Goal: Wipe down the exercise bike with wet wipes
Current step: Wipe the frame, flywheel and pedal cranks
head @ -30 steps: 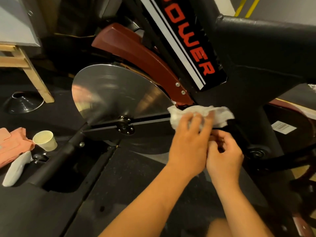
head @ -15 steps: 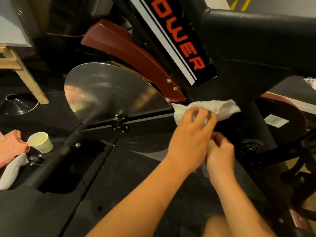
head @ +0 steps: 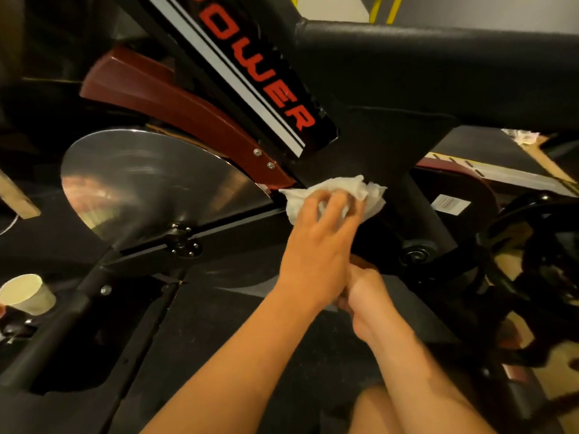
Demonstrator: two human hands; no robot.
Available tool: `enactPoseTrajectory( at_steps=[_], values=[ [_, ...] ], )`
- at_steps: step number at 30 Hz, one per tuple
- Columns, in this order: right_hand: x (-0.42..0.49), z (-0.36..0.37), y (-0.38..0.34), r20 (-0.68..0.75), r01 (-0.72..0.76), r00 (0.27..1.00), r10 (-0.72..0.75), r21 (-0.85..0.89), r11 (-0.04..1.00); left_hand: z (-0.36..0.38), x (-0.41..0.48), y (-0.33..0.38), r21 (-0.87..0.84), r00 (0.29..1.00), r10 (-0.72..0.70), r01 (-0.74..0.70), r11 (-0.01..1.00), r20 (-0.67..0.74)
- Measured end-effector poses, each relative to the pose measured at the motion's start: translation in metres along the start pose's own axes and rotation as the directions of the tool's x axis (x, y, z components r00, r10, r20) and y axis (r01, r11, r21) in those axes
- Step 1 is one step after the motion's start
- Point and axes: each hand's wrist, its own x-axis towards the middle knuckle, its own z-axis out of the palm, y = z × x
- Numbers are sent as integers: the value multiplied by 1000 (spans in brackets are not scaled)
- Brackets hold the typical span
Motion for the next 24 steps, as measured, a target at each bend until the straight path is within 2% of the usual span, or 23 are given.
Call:
enactPoseTrajectory(
  at_steps=[1,3,6,8,10,12,14,16,18,20,22,24],
  values=[
    [0,-3,-1,-22,-6,1000,6,18,1000,0,3,1,42,1000,30,-30,999,1],
    [0,-9,-2,-70,81,994,-82,-21,996,0,4,-4,106,999,52,-53,993,10],
    [-5,-13,-1,-39,193,980,-195,-54,980,-3,7,-7,163,996,81,-85,983,36],
    [-5,-15,-2,-25,201,979,-203,-59,978,-5,17,-9,251,979,192,-203,947,69],
    [-6,-16,-1,22,211,978,-210,-141,967,-8,27,-14,385,908,383,-419,822,169],
    [-6,-11,4,107,208,977,-183,-317,925,-12,37,-14,433,788,540,-614,659,296],
    [-4,-4,13,193,200,973,-122,-459,866,-15,41,-10,415,674,614,-738,532,412],
    [-2,3,18,237,173,970,-53,-519,837,-13,45,-13,404,618,658,-783,472,430],
    [-3,4,17,296,209,955,-37,-574,792,-10,50,-28,396,628,712,-768,503,315],
    [-5,1,14,340,262,939,-57,-598,758,-4,46,-46,357,687,710,-710,608,158],
    [-6,-2,12,349,279,935,-65,-610,742,3,32,-45,328,794,603,-591,737,74],
    [-6,-5,12,343,303,935,-91,-639,707,14,13,-26,266,913,408,-394,880,4]
  ],
)
